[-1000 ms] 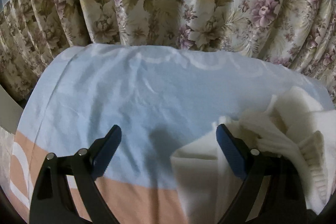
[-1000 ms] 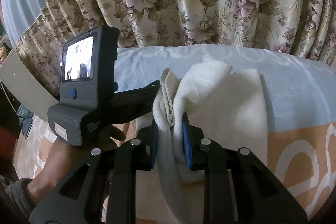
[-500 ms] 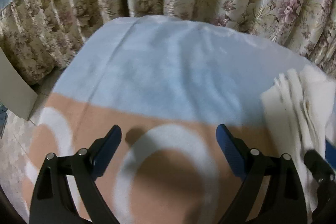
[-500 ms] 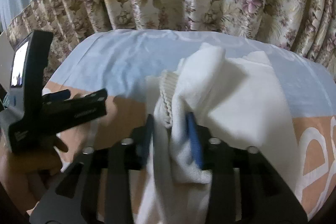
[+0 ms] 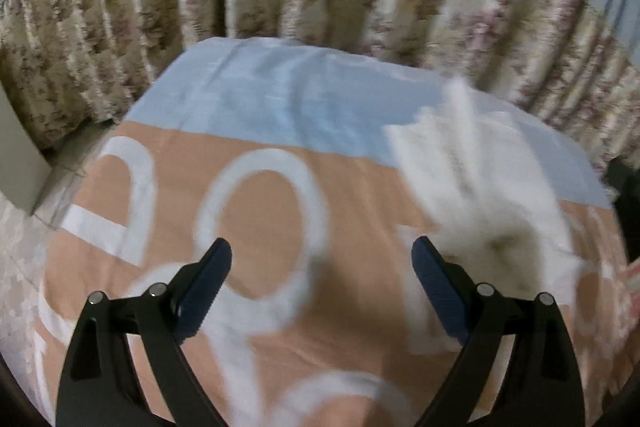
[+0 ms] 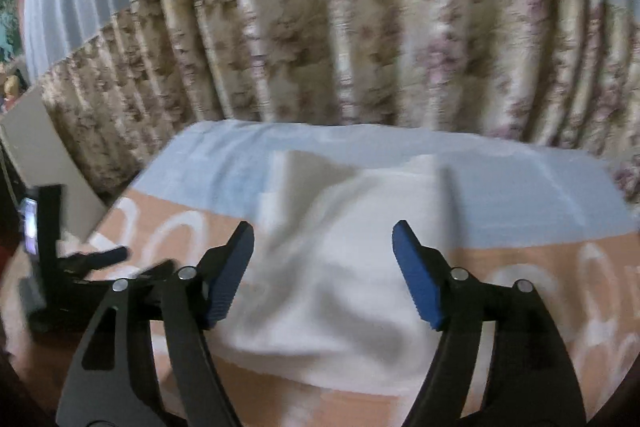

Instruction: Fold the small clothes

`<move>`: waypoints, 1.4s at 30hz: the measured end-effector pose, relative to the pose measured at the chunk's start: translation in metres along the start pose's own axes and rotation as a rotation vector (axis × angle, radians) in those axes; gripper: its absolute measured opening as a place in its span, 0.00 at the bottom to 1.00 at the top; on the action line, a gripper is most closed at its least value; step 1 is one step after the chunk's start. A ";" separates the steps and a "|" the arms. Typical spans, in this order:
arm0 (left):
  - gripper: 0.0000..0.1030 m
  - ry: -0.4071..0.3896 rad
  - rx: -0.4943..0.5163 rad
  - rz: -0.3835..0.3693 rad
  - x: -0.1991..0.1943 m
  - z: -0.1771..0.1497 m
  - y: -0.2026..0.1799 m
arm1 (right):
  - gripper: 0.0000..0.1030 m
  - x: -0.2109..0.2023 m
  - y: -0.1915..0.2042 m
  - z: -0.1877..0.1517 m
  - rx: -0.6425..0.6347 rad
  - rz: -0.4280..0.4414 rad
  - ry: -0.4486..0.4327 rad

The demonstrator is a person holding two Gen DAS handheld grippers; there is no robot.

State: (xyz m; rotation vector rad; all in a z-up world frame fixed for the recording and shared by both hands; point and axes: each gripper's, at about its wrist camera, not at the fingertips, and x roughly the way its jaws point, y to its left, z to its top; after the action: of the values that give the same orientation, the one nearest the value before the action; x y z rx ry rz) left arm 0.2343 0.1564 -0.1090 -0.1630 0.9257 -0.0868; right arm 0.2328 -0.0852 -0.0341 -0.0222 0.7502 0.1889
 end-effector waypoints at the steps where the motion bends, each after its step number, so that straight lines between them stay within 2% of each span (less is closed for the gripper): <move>1: 0.89 -0.007 0.002 -0.014 -0.004 -0.001 -0.009 | 0.73 -0.002 -0.012 -0.004 -0.004 -0.013 0.006; 5: 0.89 -0.034 0.054 -0.074 -0.018 -0.005 -0.055 | 0.73 -0.009 -0.064 -0.032 0.035 -0.058 0.054; 9: 0.89 -0.012 0.130 -0.082 -0.008 -0.012 -0.088 | 0.73 -0.015 -0.090 -0.065 0.077 -0.053 0.085; 12: 0.89 0.005 0.135 -0.099 0.001 -0.019 -0.100 | 0.73 -0.018 -0.099 -0.085 0.118 0.003 0.102; 15: 0.83 0.007 0.156 -0.096 0.006 -0.023 -0.108 | 0.72 -0.017 -0.098 -0.096 0.105 0.053 0.116; 19: 0.68 0.031 0.137 -0.119 0.017 -0.023 -0.108 | 0.61 -0.005 -0.088 -0.107 0.060 0.109 0.171; 21: 0.61 0.036 0.128 -0.131 0.021 -0.022 -0.111 | 0.50 0.008 -0.079 -0.109 0.025 0.119 0.205; 23: 0.48 0.049 0.137 -0.148 0.027 -0.021 -0.115 | 0.47 0.019 -0.073 -0.109 0.014 0.138 0.218; 24: 0.44 0.058 0.148 -0.146 0.030 -0.022 -0.117 | 0.44 0.024 -0.071 -0.109 0.014 0.144 0.222; 25: 0.36 0.067 0.163 -0.142 0.034 -0.022 -0.119 | 0.40 0.030 -0.069 -0.107 0.012 0.144 0.226; 26: 0.26 0.075 0.173 -0.138 0.036 -0.024 -0.118 | 0.27 0.035 -0.067 -0.107 0.008 0.147 0.234; 28: 0.19 0.091 0.186 -0.137 0.039 -0.027 -0.112 | 0.18 0.042 -0.068 -0.107 0.015 0.151 0.252; 31: 0.17 0.090 0.210 -0.163 0.031 -0.031 -0.100 | 0.14 0.033 -0.076 -0.103 0.027 0.168 0.242; 35: 0.17 0.089 0.269 -0.168 0.024 -0.044 -0.100 | 0.13 0.016 -0.077 -0.100 -0.061 0.171 0.214; 39: 0.22 0.121 0.170 -0.206 0.038 -0.061 -0.083 | 0.14 0.029 -0.077 -0.117 -0.108 0.145 0.254; 42: 0.27 0.095 0.176 -0.208 0.030 -0.067 -0.079 | 0.16 0.025 -0.081 -0.129 -0.114 0.152 0.249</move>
State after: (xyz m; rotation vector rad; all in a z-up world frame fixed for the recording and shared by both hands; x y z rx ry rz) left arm 0.1982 0.0678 -0.1580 -0.0918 0.9884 -0.3703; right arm 0.1783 -0.1715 -0.1492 -0.0984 0.9897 0.3780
